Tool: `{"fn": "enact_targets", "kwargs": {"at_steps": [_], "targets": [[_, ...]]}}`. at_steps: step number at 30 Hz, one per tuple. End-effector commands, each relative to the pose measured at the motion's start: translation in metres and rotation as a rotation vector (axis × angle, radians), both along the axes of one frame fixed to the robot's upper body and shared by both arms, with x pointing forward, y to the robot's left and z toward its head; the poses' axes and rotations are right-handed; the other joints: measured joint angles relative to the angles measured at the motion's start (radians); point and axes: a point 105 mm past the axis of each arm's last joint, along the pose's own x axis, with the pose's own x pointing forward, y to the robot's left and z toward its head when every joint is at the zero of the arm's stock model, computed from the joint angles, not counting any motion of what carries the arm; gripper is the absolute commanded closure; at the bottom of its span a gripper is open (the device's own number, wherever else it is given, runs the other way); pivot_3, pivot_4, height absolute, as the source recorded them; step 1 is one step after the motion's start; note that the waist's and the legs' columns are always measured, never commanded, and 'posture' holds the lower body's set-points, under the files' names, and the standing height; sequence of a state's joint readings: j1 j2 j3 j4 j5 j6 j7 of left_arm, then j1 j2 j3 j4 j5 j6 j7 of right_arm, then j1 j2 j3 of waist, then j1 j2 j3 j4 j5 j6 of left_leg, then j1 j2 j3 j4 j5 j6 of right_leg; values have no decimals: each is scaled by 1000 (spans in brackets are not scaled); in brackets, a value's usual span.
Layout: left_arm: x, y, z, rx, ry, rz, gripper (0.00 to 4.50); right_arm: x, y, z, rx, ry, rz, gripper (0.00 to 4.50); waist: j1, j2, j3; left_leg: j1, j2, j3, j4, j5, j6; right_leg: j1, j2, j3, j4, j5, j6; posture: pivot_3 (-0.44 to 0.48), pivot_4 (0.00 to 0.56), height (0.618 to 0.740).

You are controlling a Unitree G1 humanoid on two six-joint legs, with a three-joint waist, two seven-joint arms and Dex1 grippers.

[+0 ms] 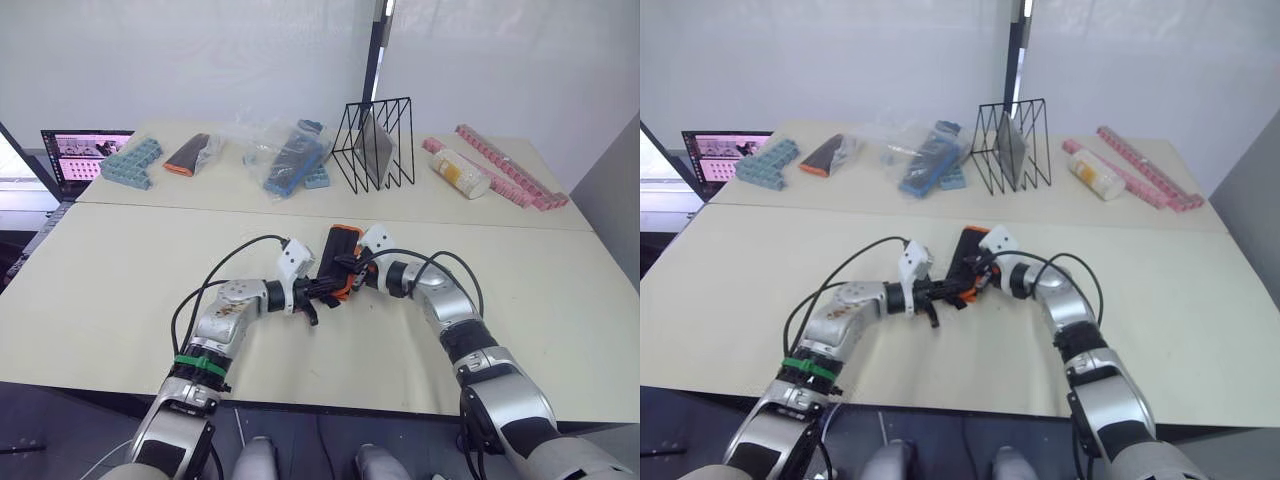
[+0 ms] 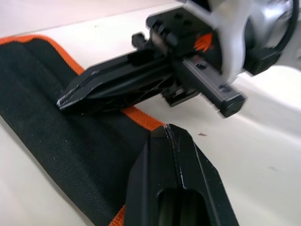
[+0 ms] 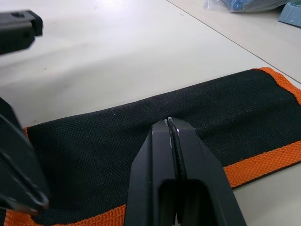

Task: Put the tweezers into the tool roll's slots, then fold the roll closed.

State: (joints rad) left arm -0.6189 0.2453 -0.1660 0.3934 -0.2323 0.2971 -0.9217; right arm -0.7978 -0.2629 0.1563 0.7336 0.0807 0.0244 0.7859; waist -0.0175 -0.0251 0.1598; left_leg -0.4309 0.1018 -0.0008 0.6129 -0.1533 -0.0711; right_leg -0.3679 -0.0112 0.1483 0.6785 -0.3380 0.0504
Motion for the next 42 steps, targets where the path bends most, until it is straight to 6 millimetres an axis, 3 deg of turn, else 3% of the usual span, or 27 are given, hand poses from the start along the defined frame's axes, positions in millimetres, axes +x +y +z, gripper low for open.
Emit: {"fn": "enact_targets", "kwargs": {"at_steps": [1, 6, 9, 12, 18, 23, 26, 32, 34, 38, 42], "targets": [[9, -3, -8, 76, -41, 30, 4478, -2, -12, -20, -53, 67, -40, 4500, 0, 0, 0, 0, 0, 0, 0, 0, 0, 0, 0, 0, 0, 0, 0, 0, 150, 726], [7, 5, -54, 282, 12, 55, 4478, -1, -11, -23, -39, 74, -56, 4500, 2, 1, 0, 1, 0, 0, 0, 0, 0, 1, 0, 0, 0, 0, 0, 0, 150, 726], [1, 9, -70, 326, 56, 54, 4478, 9, -11, -19, 1, 73, -120, 4500, -1, 2, -2, 7, 0, 0, -1, 0, 0, 7, 0, 0, -1, 0, 0, 0, 150, 726], [-5, 8, -70, 304, 78, 41, 4478, 19, -12, -20, -6, 83, -189, 4500, -14, 3, -4, 16, 0, 0, -3, 0, 0, 16, 0, 0, -6, -3, -1, 0, 150, 726], [-5, 24, -76, 328, 112, 108, 4478, 36, -14, -23, -40, 104, -323, 4500, -27, 5, -13, 16, 0, 0, -5, 0, 0, 16, 0, 1, -6, -3, -1, 0, 150, 726], [-6, 25, -70, 289, 111, 128, 4478, 45, -21, -17, 8, 115, -427, 4500, -33, 7, -16, 16, 0, 0, -6, -1, 2, 16, 0, 1, -6, -3, -1, 0, 150, 726], [-7, 26, -68, 279, 106, 131, 4478, 51, -21, 3, 63, 57, -436, 4500, -39, 7, -16, 16, 0, 0, -7, -1, 2, 16, 0, 1, -6, -3, -1, 0, 150, 726], [-6, 26, -64, 256, 84, 138, 4478, 57, -18, 69, 303, -133, -373, 4500, -51, 7, -16, 15, 0, 0, -8, -1, 2, 15, 0, 1, -7, -3, -1, 0, 150, 726], [-6, 24, -61, 246, 77, 133, 4478, 54, -11, 76, 346, -140, -316, 4500, -54, 7, -16, 15, 0, 0, -9, -1, 2, 15, 0, 1, -7, -3, -1, 0, 150, 726], [-5, 20, -55, 240, 63, 114, 4478, 40, 12, 52, 265, -80, -168, 4500, -53, 7, -16, 15, 0, 0, -9, -1, 2, 15, 0, 1, -7, -3, -1, 0, 150, 726], [-3, 19, -53, 247, 54, 109, 4478, 34, 19, 21, 192, 18, -150, 4500, -50, 7, -16, 15, 0, 0, -9, -1, 2, 14, 0, 1, -7, -3, -1, 0, 150, 726]]}}
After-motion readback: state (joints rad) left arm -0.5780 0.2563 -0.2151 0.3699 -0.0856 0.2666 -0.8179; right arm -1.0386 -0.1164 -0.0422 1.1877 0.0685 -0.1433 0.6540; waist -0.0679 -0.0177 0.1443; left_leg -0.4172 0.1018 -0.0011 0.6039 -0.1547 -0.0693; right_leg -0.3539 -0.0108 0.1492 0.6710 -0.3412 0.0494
